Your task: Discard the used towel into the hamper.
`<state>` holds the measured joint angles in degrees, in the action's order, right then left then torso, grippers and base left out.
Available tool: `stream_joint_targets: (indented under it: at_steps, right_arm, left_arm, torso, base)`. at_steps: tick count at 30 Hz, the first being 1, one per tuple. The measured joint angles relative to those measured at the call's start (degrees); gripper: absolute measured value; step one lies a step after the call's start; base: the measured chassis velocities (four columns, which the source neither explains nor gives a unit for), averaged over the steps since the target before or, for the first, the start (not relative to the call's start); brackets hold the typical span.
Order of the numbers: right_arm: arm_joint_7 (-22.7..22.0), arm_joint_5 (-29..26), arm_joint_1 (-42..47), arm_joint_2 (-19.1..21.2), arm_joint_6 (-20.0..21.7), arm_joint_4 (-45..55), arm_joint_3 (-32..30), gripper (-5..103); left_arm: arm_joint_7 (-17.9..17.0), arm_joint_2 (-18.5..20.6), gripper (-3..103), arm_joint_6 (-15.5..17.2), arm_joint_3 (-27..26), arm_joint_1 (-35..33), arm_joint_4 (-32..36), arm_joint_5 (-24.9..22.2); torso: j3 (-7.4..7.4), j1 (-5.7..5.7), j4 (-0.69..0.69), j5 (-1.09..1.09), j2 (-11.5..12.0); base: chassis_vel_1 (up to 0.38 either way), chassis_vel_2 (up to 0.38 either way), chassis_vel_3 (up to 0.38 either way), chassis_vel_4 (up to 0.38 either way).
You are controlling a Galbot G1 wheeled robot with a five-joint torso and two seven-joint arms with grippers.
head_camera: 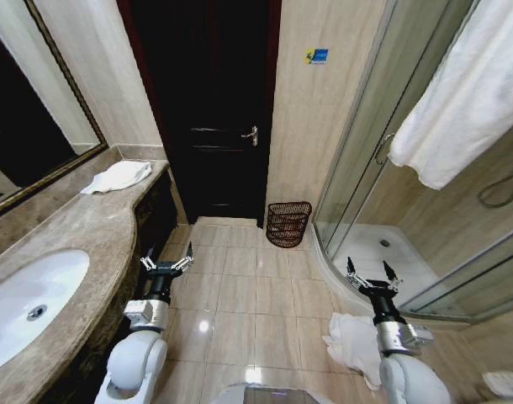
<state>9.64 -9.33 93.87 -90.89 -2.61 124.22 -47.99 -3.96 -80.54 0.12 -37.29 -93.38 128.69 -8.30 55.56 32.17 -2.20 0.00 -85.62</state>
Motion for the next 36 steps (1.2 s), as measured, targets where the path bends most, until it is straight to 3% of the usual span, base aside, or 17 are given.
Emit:
stream_joint_targets:
  at_steps: [36]
  right_arm:
    - [0.2, 0.5, -0.3, -0.4, -0.1, -0.1, 0.1, 100]
  left_arm:
    - [0.1, -0.2, 100, 0.1, 0.0, 0.2, -0.7, -0.6]
  torso:
    - [0.0, 0.0, 0.0, 0.0, 0.0]
  base:
    - [-0.034, 0.032, 0.038, -0.034]
